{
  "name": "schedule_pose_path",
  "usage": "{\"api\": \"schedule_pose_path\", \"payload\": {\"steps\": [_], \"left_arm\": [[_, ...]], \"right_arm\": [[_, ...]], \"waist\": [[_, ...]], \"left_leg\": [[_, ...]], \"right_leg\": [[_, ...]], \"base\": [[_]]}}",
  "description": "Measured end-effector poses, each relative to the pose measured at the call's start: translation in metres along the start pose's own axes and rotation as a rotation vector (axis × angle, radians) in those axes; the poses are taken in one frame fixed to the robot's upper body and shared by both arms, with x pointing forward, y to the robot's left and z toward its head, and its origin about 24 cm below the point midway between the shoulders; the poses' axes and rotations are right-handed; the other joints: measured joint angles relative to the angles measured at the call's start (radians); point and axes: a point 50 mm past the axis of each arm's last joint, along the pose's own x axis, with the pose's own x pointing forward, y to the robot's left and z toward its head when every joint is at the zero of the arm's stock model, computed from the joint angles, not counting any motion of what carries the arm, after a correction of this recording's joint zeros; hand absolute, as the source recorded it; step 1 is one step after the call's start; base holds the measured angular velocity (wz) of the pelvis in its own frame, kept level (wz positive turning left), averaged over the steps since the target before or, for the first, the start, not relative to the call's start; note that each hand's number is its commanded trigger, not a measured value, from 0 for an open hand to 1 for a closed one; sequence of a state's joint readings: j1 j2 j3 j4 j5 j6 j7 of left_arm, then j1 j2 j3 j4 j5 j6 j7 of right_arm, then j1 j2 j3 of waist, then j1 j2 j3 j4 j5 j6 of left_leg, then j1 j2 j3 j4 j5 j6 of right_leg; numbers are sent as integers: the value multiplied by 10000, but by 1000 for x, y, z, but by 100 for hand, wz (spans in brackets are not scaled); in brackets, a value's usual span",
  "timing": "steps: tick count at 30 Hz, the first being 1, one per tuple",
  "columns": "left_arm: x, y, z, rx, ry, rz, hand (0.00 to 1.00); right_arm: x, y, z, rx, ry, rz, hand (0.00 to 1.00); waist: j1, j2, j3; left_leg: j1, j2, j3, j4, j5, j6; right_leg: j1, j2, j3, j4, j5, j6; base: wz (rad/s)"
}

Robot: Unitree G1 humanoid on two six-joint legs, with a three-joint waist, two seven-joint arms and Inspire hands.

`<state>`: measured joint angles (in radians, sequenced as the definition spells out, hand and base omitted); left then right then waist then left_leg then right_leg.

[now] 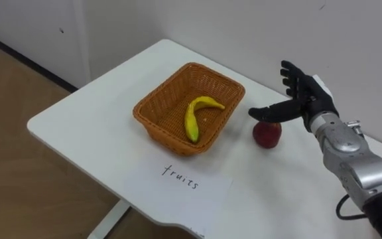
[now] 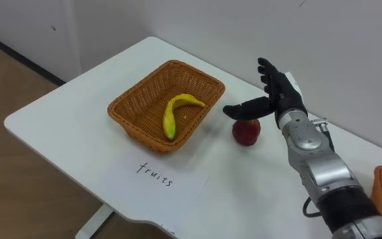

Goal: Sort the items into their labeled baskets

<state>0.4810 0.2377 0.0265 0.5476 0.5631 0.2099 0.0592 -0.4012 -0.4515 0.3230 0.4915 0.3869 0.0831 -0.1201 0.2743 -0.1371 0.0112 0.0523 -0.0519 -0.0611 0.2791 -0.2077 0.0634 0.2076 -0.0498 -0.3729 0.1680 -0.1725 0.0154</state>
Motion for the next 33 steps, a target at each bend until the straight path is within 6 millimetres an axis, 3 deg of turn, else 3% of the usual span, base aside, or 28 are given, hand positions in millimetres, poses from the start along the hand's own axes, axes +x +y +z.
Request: {"api": "schedule_pose_path", "payload": {"steps": [11,16,20,25,33], "left_arm": [[-3,-7,-8,24,188,-430,0],[-5,-10,-12,135,275,-485,0],[-7,-11,-16,158,348,-508,0],[-4,-8,-10,152,52,-430,0],[4,8,4,197,-458,184,0]], "right_arm": [[-1,-7,-5,224,128,-235,0],[-5,-13,-31,186,1124,-705,0],[-10,-13,-41,201,1420,-846,0],[-12,-20,-54,272,1948,-1358,0],[-12,-28,-62,948,2280,-1829,0]], "waist": [[-279,49,-3],[-192,-23,-9],[-196,-96,-30],[-229,-258,-35],[-187,-276,-26]], "left_leg": [[-45,-6,-30,187,-16,21],[32,-19,-73,214,-25,29],[-47,-23,-92,277,-24,26],[-523,-91,-330,582,-23,10],[-1593,-65,-452,990,-2,-25]], "right_leg": [[96,-3,-118,13,0,0],[190,-5,-62,15,-2,3],[161,-2,-104,8,-2,3],[-110,36,-106,11,-1,-5],[-1040,130,67,140,107,-122]], "base": [[2],[2],[1],[12],[3]]}}
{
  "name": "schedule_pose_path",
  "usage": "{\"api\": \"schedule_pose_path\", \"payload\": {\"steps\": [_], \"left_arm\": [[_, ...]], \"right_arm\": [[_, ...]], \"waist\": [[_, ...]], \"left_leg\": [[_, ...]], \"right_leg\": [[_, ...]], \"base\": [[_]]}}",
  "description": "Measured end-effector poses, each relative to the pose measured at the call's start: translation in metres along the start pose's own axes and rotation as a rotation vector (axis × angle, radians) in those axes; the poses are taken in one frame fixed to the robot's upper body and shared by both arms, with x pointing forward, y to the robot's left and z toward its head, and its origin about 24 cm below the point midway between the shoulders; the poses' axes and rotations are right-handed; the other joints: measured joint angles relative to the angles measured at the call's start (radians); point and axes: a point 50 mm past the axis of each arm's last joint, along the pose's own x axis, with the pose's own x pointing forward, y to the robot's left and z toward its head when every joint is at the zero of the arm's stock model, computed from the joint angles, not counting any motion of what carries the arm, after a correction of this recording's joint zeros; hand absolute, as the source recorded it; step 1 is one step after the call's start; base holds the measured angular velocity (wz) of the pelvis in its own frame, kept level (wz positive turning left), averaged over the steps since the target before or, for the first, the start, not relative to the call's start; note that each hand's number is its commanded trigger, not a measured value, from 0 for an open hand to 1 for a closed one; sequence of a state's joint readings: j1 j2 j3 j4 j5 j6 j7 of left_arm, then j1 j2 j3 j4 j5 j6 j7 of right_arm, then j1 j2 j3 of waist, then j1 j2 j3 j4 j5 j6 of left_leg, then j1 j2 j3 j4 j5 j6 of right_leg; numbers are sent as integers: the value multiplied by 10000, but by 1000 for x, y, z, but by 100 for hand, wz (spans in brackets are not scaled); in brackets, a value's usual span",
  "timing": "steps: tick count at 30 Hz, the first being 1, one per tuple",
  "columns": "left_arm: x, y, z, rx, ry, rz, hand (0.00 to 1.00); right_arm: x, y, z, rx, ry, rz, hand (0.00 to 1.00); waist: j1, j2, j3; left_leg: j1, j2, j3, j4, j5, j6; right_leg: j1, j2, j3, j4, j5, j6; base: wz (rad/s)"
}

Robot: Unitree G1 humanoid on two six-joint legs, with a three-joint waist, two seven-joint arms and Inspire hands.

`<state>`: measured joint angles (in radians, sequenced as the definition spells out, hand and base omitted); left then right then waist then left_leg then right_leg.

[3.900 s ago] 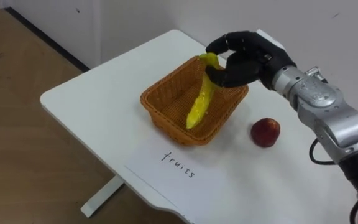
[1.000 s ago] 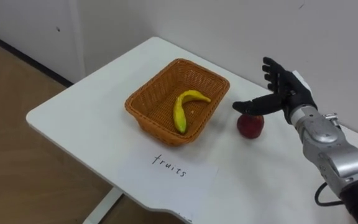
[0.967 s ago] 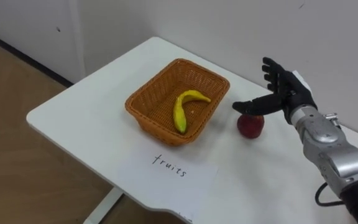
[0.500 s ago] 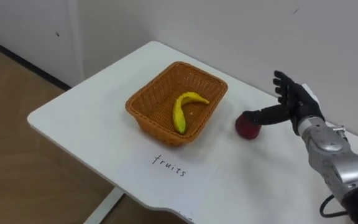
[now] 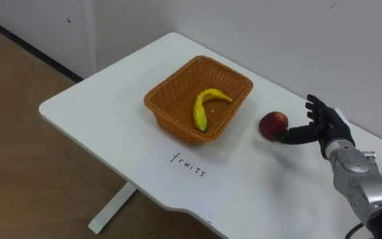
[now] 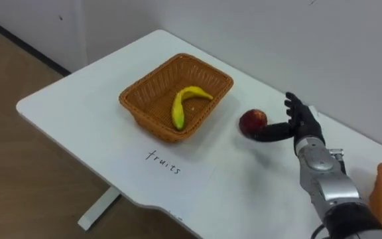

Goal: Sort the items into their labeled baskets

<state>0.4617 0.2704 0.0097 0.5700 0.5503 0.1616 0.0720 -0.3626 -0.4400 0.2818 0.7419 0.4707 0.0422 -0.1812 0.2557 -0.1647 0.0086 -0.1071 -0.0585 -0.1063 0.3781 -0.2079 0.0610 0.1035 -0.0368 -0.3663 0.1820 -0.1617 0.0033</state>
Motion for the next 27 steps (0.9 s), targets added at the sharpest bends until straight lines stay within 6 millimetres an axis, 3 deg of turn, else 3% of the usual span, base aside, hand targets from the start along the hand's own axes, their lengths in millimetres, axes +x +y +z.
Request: {"api": "schedule_pose_path", "payload": {"steps": [3,8,21,27], "left_arm": [[2,1,3,196,-192,49,0],[4,5,13,259,-602,371,0],[4,3,19,-117,-969,589,0],[4,2,19,-93,-985,548,0]], "right_arm": [[4,-6,-1,-99,210,-304,0],[8,-11,9,-158,-11,-558,0],[10,-14,19,-299,-359,-730,0],[10,-16,16,-322,-230,-811,0]], "waist": [[-3,25,33],[6,52,209],[14,-2,175],[222,-5,176]], "left_leg": [[-299,-1,1,-7,87,42],[-667,90,98,-31,124,7],[-713,132,202,-353,146,-17],[-710,135,202,-357,147,-19]], "right_leg": [[-350,2,62,58,19,-23],[-773,47,76,49,78,-77],[-1014,41,78,12,75,-72],[-1005,41,75,0,74,-70]], "base": [[0],[-7],[-2],[0]]}}
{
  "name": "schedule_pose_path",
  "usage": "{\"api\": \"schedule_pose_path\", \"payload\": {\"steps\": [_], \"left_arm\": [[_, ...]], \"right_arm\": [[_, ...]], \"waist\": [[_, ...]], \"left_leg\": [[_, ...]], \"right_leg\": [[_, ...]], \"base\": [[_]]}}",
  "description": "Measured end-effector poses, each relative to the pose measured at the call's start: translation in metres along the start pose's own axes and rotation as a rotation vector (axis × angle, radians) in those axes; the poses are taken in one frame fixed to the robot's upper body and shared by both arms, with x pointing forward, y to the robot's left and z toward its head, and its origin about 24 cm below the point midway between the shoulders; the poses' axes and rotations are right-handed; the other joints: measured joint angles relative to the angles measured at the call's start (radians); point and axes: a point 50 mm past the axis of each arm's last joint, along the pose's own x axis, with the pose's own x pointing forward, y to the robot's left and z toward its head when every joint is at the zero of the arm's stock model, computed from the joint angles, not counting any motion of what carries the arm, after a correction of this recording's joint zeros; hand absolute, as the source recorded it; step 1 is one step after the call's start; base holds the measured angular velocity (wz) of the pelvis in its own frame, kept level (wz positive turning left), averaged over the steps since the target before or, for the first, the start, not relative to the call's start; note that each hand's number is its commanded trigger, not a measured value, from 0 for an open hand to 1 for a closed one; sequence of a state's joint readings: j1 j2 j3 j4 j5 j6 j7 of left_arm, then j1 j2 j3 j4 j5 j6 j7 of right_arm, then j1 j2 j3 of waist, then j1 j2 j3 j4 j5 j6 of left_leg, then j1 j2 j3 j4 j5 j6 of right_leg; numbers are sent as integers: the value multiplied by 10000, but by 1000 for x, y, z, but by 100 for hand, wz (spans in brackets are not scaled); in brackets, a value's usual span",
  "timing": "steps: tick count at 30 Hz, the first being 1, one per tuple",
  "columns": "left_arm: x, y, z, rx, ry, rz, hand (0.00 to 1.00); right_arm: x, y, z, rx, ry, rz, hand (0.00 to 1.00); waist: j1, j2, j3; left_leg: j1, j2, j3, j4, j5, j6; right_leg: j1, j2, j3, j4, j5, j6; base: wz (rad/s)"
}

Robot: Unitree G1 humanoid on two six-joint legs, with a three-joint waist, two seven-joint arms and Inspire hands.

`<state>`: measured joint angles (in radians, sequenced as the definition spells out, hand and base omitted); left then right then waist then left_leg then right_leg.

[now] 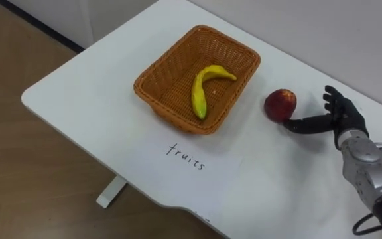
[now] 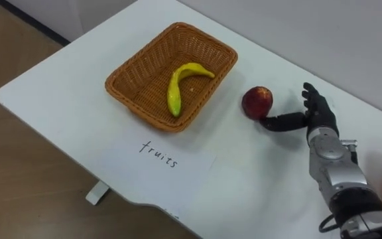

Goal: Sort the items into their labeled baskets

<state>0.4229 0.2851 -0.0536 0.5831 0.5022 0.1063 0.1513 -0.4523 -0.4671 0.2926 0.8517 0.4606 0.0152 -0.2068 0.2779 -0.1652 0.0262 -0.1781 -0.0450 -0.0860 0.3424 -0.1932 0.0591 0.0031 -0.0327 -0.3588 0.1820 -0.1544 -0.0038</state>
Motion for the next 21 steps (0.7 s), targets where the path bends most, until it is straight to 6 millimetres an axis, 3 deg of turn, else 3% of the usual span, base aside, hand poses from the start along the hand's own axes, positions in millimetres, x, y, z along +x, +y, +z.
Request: {"api": "schedule_pose_path", "payload": {"steps": [14,21], "left_arm": [[1,-1,0,23,16,-80,0],[9,3,10,-4,-288,-15,0]], "right_arm": [[0,5,4,-481,-282,490,0],[-6,26,23,-1288,-1485,1556,0]], "waist": [[161,2,39],[284,-20,47]], "left_leg": [[9,23,82,28,10,-11],[-9,82,222,17,8,-12]], "right_leg": [[-2,-10,5,33,0,0],[-61,1,46,35,2,-3]], "base": [[-1],[-5]]}}
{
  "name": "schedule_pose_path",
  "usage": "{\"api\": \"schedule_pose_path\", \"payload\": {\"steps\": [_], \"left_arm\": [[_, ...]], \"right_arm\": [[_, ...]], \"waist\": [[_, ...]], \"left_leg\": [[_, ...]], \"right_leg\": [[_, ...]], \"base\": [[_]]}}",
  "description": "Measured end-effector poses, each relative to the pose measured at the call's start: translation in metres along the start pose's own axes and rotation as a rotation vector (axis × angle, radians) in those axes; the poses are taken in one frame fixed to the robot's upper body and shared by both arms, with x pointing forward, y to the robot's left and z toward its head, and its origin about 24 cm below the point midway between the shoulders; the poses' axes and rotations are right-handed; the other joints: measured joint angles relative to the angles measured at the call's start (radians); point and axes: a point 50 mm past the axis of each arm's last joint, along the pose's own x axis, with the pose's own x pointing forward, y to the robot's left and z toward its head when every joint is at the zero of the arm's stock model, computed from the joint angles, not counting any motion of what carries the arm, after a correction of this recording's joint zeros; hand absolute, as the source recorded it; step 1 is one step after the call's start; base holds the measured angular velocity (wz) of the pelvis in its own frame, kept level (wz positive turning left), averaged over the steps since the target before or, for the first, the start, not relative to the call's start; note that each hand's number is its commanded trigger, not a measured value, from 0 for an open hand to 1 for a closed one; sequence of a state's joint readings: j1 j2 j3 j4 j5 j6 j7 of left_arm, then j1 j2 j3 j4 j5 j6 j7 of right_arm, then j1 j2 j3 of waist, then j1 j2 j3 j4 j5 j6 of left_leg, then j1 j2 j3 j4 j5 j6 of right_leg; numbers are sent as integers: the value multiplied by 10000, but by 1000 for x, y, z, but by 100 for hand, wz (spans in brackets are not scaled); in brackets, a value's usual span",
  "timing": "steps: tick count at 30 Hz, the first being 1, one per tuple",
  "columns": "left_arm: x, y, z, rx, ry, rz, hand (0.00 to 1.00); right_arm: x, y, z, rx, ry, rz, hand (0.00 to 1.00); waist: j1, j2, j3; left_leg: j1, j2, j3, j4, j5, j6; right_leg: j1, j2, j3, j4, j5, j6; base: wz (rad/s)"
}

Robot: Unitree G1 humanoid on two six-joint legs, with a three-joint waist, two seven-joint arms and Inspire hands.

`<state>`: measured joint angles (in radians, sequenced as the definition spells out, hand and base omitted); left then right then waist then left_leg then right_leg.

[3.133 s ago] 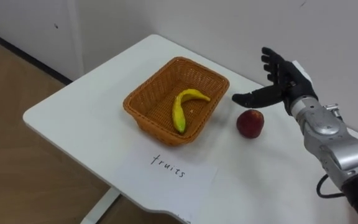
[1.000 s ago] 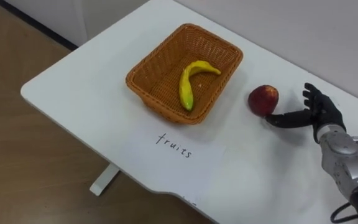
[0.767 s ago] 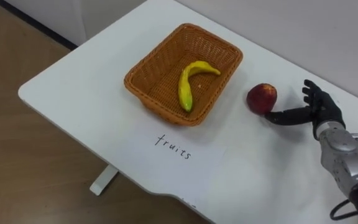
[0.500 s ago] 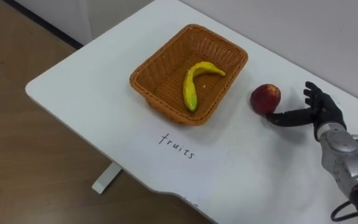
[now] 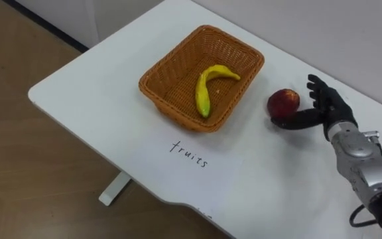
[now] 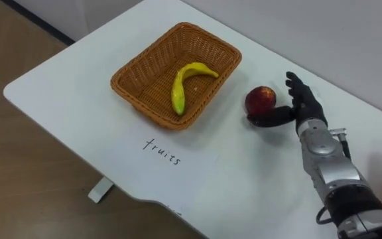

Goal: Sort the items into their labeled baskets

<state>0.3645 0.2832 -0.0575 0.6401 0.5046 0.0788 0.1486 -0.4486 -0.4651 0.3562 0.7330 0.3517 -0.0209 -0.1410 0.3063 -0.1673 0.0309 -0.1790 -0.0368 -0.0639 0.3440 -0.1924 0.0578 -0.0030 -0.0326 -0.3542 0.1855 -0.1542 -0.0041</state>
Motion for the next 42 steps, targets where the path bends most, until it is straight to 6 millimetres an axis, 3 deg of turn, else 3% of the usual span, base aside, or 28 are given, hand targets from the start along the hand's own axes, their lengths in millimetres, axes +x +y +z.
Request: {"api": "schedule_pose_path", "payload": {"steps": [28,29,30,32,42], "left_arm": [[4,1,3,59,-53,-9,0],[4,1,3,59,-53,-9,0],[4,1,3,59,-49,-13,0],[4,1,3,58,-46,-11,0],[4,1,3,6,-33,-23,0]], "right_arm": [[-1,11,-1,-953,-136,994,1],[-1,11,-1,-955,-121,997,27],[-1,11,-2,-958,-104,1019,76],[-1,11,-2,-965,-75,1094,100],[0,7,-6,-1277,26,957,100]], "waist": [[39,-60,-18],[39,-63,-17],[37,-67,-14],[37,-79,-10],[33,-191,0]], "left_leg": [[-17,22,14,-20,-4,0],[-17,22,14,-20,-4,0],[-17,22,14,-19,-3,0],[-12,24,16,-21,-3,-1],[7,27,18,-5,-4,-2]], "right_leg": [[-34,13,-50,-1,1,-1],[-34,13,-50,-1,1,-1],[-34,13,-50,-1,1,-1],[-27,11,-57,0,1,-1],[6,12,-64,0,1,-1]], "base": [[0],[0],[0],[0],[0]]}}
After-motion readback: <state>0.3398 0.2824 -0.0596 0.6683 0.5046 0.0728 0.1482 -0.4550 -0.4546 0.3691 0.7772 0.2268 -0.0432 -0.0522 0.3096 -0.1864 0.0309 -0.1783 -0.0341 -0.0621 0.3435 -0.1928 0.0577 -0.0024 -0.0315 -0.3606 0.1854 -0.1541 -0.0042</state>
